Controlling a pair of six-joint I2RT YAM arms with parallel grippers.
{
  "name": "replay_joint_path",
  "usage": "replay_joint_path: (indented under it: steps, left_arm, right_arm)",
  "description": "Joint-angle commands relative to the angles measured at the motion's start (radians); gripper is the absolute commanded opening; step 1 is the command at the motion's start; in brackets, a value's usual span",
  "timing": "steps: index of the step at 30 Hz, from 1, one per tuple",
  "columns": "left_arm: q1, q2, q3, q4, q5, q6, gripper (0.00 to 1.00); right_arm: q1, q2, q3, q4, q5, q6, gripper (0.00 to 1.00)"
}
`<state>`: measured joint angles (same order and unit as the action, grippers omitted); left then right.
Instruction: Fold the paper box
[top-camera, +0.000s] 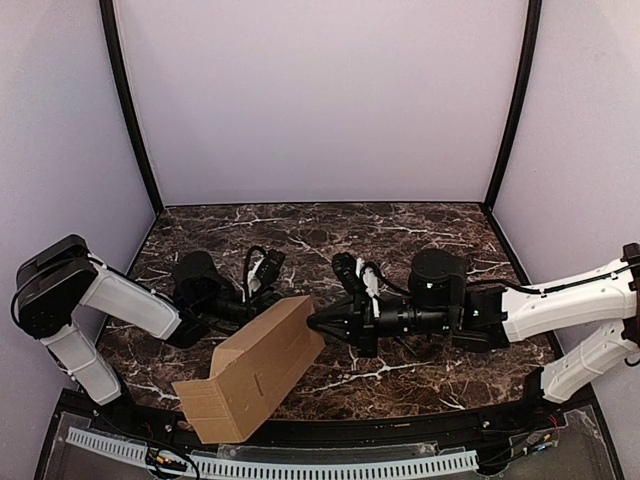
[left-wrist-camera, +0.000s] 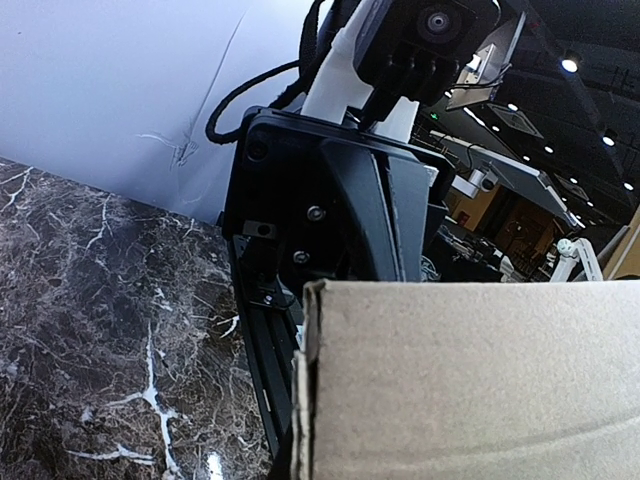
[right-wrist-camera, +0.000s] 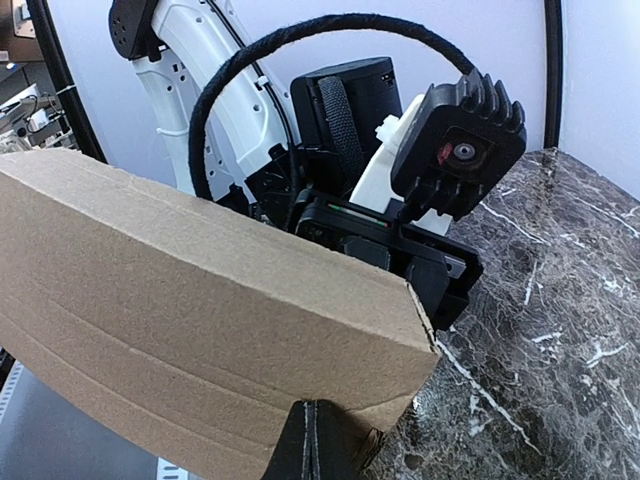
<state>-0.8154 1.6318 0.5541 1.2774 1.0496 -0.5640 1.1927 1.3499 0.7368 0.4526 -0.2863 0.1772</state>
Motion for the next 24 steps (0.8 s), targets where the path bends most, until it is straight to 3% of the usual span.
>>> replay_joint_path:
  steps: [1, 10, 24]
  left_arm:
    - [-0.040, -0.060, 0.032, 0.347, -0.063, -0.019, 0.00]
    - [-0.040, -0.059, -0.011, 0.277, -0.109, 0.054, 0.00]
    - [-0.040, -0.073, -0.047, -0.085, -0.273, 0.352, 0.00]
  right_arm:
    - [0.028, 0.070, 0.030, -0.020, -0.028, 0.011, 0.00]
    - [0.027, -0.017, 0.006, -0.125, 0.108, -0.019, 0.00]
    - [0.015, -0.233, -0.058, -0.372, 0.461, -0.061, 0.00]
